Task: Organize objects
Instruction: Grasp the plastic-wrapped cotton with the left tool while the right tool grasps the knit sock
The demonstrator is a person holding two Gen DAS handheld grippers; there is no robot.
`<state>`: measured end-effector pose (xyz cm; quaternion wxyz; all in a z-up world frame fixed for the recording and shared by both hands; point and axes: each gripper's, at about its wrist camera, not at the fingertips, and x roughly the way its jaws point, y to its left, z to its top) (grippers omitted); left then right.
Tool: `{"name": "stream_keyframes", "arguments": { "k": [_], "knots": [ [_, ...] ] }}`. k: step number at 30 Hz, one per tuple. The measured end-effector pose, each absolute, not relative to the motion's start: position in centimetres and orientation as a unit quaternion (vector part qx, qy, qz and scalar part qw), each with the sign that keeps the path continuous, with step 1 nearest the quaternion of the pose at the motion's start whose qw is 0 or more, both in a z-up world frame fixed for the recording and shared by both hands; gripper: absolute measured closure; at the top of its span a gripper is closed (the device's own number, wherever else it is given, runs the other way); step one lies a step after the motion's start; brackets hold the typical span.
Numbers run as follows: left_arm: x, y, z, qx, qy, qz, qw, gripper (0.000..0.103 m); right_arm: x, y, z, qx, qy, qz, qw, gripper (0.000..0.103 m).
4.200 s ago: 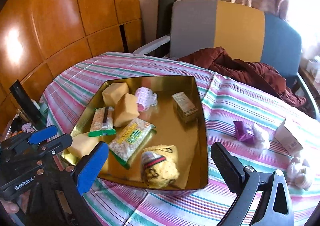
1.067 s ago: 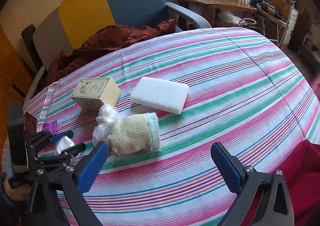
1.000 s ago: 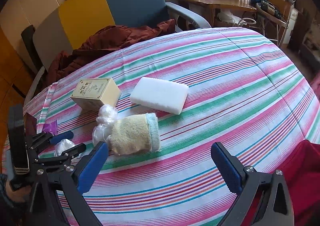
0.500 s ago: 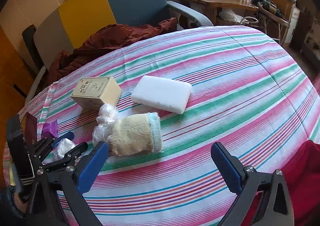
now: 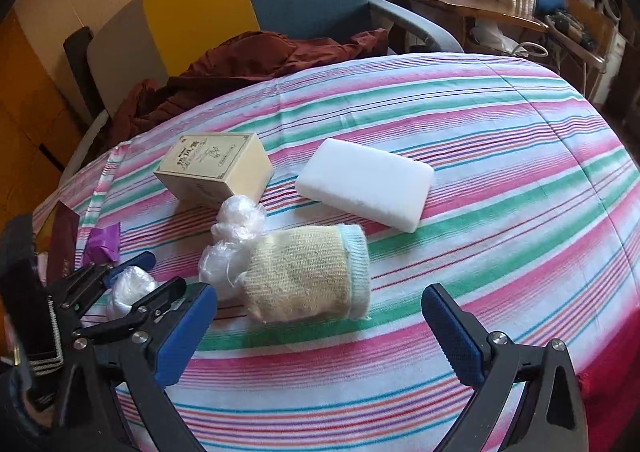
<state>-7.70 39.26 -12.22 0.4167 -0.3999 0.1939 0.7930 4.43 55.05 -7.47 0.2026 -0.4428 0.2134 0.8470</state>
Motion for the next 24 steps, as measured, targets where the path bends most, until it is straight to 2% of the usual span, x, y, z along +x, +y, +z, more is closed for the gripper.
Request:
{"name": "stream_keyframes", "arguments": {
  "k": [14, 15, 16, 17, 21, 24],
  "knots": [
    [-7.5, 39.4, -12.3, -0.397, 0.195, 0.794, 0.416, 0.054, 2.4, 54.7, -9.2, -0.461, 0.167, 0.849, 0.197, 0.001],
    [-7.6, 39.4, -12.3, -0.397, 0.196, 0.795, 0.416, 0.054, 2.2, 54.7, -9.4, -0.464, 0.166, 0.848, 0.193, 0.008],
    [-7.5, 39.4, -12.3, -0.396, 0.196, 0.795, 0.415, 0.054, 2.1, 54.6, -9.5, -0.467, 0.163, 0.848, 0.191, 0.027],
    [-7.6, 39.4, -12.3, -0.396, 0.196, 0.796, 0.415, 0.055, 2.0, 54.5, -9.7, -0.471, 0.160, 0.847, 0.185, 0.029],
    [-7.8, 39.0, -12.1, -0.402, 0.183, 0.800, 0.406, 0.071, 1.9, 53.9, -9.4, -0.483, 0.147, 0.845, 0.178, 0.030],
    [-7.8, 38.2, -11.8, -0.412, 0.169, 0.801, 0.401, 0.072, 2.3, 54.0, -9.1, -0.496, 0.140, 0.836, 0.188, 0.030]
  ]
}}
